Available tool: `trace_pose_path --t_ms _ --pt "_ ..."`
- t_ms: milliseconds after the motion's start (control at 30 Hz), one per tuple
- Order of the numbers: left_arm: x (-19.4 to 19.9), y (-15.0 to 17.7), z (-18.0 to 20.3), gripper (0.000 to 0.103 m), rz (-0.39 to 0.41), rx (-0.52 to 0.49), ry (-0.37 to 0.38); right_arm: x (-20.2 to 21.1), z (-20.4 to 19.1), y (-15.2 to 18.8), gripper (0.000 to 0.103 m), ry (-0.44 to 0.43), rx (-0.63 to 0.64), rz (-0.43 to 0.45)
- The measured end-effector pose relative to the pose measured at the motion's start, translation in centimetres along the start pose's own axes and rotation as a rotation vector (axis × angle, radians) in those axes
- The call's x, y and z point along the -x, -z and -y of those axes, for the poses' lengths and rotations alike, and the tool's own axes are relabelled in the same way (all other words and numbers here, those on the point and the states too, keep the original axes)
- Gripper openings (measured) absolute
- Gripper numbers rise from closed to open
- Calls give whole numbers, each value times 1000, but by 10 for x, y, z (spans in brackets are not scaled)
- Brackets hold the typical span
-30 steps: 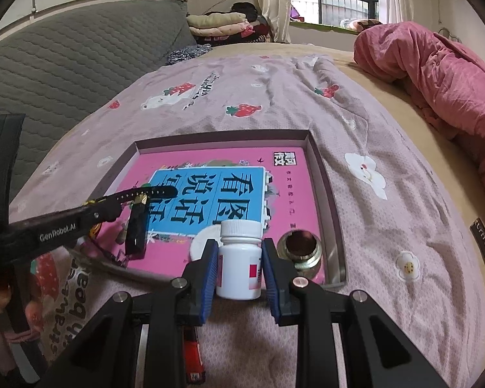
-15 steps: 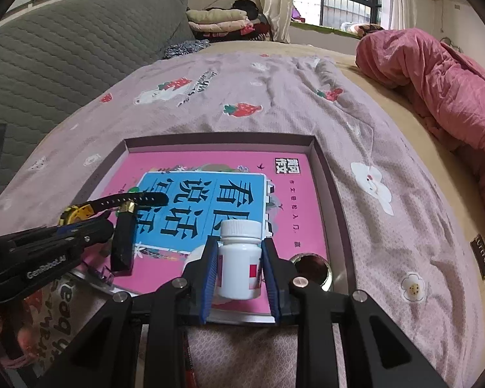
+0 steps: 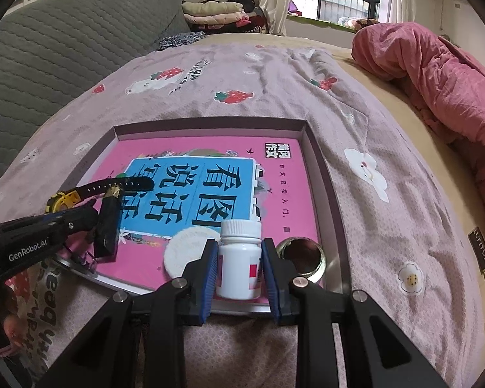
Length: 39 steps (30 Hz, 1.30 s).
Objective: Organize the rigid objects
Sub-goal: 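Lower the clip into the box with the left gripper while the right lowers the pill bottle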
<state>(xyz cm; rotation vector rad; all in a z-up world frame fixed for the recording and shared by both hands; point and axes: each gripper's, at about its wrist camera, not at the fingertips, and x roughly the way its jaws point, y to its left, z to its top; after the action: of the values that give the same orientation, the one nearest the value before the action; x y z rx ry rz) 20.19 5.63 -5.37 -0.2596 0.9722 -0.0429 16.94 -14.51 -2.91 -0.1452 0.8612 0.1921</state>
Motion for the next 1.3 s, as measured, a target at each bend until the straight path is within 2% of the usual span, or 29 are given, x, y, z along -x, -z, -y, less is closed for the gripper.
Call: trace_pose_path --t_ms 800,1133,1300 --pt "0 3 1 16 -2 3 16 -2 -1 8 28 61 23 -35" --pt "-2 3 3 16 -15 -1 20 -3 -4 7 28 28 40 -49" --pt "-4 3 3 16 -23 -7 22 -2 -5 5 28 48 53 -63"
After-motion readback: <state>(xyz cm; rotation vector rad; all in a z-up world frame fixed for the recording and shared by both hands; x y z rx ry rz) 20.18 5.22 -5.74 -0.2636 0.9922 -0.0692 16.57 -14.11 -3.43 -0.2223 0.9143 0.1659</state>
